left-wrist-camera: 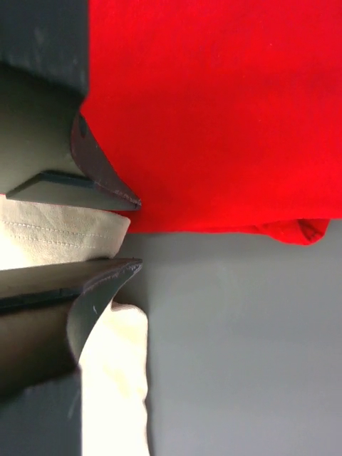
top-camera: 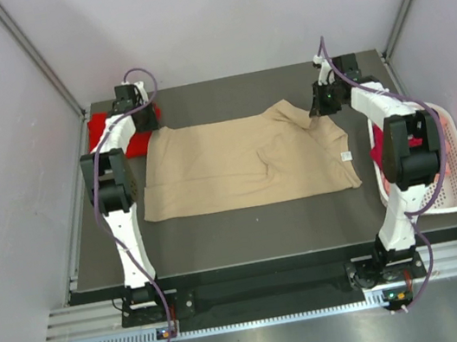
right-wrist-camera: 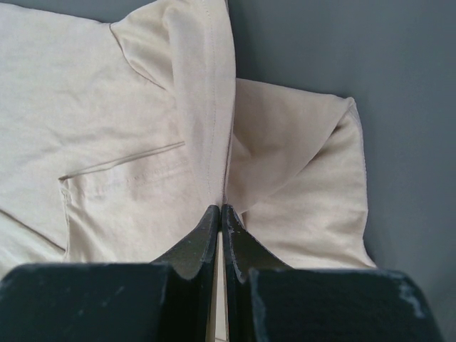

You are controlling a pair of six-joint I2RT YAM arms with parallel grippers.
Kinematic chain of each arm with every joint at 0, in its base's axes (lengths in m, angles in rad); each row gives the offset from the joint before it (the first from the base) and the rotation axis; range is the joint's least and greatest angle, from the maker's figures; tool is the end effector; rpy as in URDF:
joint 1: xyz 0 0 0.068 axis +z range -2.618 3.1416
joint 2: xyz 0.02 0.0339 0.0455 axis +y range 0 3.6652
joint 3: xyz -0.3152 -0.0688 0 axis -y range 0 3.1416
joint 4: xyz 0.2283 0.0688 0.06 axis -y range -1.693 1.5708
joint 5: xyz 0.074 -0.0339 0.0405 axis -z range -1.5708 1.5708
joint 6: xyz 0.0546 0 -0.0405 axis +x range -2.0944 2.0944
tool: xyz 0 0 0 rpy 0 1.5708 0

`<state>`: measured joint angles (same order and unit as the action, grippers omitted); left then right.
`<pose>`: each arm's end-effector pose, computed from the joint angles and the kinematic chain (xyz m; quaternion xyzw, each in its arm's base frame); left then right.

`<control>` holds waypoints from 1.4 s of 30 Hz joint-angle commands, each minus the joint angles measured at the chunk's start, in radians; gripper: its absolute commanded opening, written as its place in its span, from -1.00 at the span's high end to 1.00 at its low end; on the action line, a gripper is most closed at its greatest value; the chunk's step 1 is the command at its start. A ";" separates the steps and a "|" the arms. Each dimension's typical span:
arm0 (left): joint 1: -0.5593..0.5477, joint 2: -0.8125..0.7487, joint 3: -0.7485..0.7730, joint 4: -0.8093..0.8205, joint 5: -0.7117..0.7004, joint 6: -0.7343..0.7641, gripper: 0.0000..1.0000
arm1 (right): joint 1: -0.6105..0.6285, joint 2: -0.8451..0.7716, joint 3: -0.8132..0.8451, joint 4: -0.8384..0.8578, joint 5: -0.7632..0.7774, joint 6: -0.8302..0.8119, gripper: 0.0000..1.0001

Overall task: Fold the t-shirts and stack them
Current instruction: Fold the tshirt

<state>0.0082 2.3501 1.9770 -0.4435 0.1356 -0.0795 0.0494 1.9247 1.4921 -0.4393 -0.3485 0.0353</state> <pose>0.5637 -0.0028 0.2170 -0.0157 0.9278 -0.0760 0.3649 0.4408 0.0405 0.2720 -0.0659 0.9249 0.1770 0.3300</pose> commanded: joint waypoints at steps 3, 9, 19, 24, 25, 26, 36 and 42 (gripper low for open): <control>-0.005 -0.003 0.013 0.028 -0.010 0.009 0.69 | 0.006 -0.069 0.031 0.019 0.011 -0.021 1.00; -0.005 -0.086 0.010 0.039 -0.002 -0.052 1.00 | 0.006 -0.090 0.060 0.025 0.129 -0.080 1.00; -0.004 -0.239 -0.150 0.051 -0.094 -0.078 1.00 | 0.006 -0.239 -0.065 0.129 0.233 -0.271 1.00; 0.003 -0.316 -0.237 0.072 -0.087 -0.095 1.00 | 0.006 -0.296 -0.130 0.128 0.269 -0.322 1.00; 0.004 -0.325 -0.266 0.074 -0.080 -0.101 1.00 | 0.006 -0.303 -0.141 0.120 0.282 -0.330 1.00; 0.007 -0.334 -0.280 0.072 -0.080 -0.103 1.00 | 0.006 -0.319 -0.151 0.116 0.287 -0.331 1.00; 0.024 -0.466 -0.484 0.071 -0.085 -0.094 1.00 | 0.006 -0.469 -0.375 0.100 0.318 -0.331 1.00; 0.033 -0.525 -0.559 0.071 -0.126 -0.095 1.00 | 0.006 -0.541 -0.458 0.097 0.381 -0.347 1.00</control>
<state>0.0277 1.9064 1.4456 -0.4084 0.0383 -0.1802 0.0498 1.4391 1.0519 -0.3714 -0.0257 -0.2874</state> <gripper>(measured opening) 0.013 0.009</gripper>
